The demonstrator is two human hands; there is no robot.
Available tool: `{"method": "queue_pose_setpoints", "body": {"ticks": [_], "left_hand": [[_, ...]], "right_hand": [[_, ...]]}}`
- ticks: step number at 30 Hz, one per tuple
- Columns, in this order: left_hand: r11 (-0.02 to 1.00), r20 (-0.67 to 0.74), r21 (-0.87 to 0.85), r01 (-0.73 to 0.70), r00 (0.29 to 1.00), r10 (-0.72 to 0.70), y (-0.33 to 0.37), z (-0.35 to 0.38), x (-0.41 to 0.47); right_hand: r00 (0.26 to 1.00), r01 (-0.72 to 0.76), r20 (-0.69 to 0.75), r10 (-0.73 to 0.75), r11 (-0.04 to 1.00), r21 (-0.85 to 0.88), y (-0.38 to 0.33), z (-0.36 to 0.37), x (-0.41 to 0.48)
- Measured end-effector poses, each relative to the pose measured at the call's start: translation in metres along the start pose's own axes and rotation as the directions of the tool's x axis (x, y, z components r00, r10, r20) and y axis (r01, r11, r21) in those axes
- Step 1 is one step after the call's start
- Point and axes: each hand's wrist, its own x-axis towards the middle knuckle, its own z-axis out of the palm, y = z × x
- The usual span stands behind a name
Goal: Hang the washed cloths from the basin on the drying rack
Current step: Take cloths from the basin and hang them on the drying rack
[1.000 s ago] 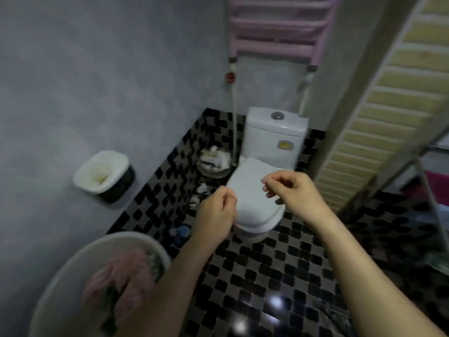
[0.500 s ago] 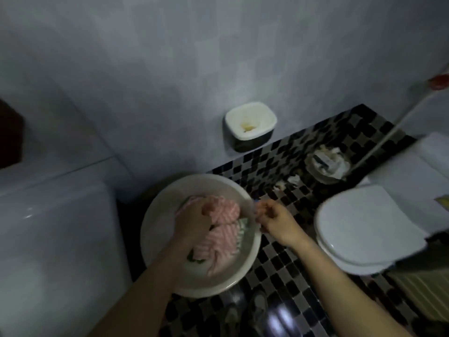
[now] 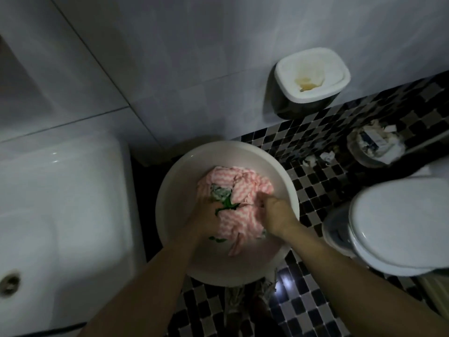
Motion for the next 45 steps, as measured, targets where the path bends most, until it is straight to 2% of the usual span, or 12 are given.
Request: {"method": "queue_pose_setpoints", "body": {"ticks": [5, 10, 17, 19, 21, 23, 25, 31, 36, 39, 42, 45], "left_hand": [[0.995, -0.205, -0.063, 0.081, 0.974, -0.092, -0.019, 0.014, 0.019], [0.993, -0.055, -0.051, 0.105, 0.993, -0.108, -0.02, 0.012, 0.013], [0.871, -0.222, -0.491, -0.005, 0.968, -0.12, 0.004, -0.028, -0.018], [0.833, -0.289, -0.543, -0.107, 0.955, -0.065, 0.018, -0.045, -0.035], [0.819, -0.322, -0.545, -0.182, 0.947, -0.004, 0.033, -0.056, -0.05], [0.788, -0.349, -0.567, -0.239, 0.937, 0.032, 0.047, -0.061, -0.064], [0.723, -0.373, -0.624, -0.297, 0.926, 0.058, 0.06, -0.066, -0.077], [0.678, -0.387, -0.599, -0.426, 0.895, 0.22, 0.085, -0.093, -0.115], [0.684, -0.228, -0.591, -0.427, 0.902, 0.366, 0.107, -0.118, -0.143], [0.643, -0.265, -0.623, -0.446, 0.893, 0.363, 0.121, -0.126, -0.153], [0.48, -0.326, -0.715, -0.508, 0.85, 0.414, 0.131, -0.136, -0.172], [0.298, -0.327, -0.777, -0.554, 0.76, 0.562, 0.13, -0.142, -0.183]], "right_hand": [[0.993, -0.091, -0.055, 0.102, 0.98, 0.177, 0.001, -0.013, 0.0], [0.954, -0.088, -0.18, 0.239, 0.798, 0.596, 0.005, -0.036, -0.005], [0.903, 0.074, -0.413, 0.116, 0.906, 0.416, -0.003, -0.046, -0.016], [0.925, 0.093, -0.337, 0.175, 0.755, 0.649, -0.011, -0.048, -0.021], [0.964, 0.033, -0.129, 0.231, 0.378, 0.925, -0.021, -0.054, -0.026], [0.974, -0.113, 0.113, 0.197, -0.012, 0.993, -0.028, -0.059, -0.032], [0.965, -0.205, 0.227, 0.131, -0.167, 0.964, -0.033, -0.063, -0.037], [0.971, -0.222, 0.214, -0.107, -0.069, 0.973, -0.048, -0.079, -0.052], [0.873, 0.144, 0.032, -0.486, 0.32, 0.937, -0.069, -0.122, -0.077], [0.887, 0.262, -0.014, -0.462, 0.477, 0.839, -0.086, -0.139, -0.09], [0.932, 0.29, -0.159, -0.327, 0.405, 0.867, -0.093, -0.147, -0.104], [0.951, 0.095, -0.061, -0.303, 0.1, 0.99, -0.092, -0.15, -0.11]]}}
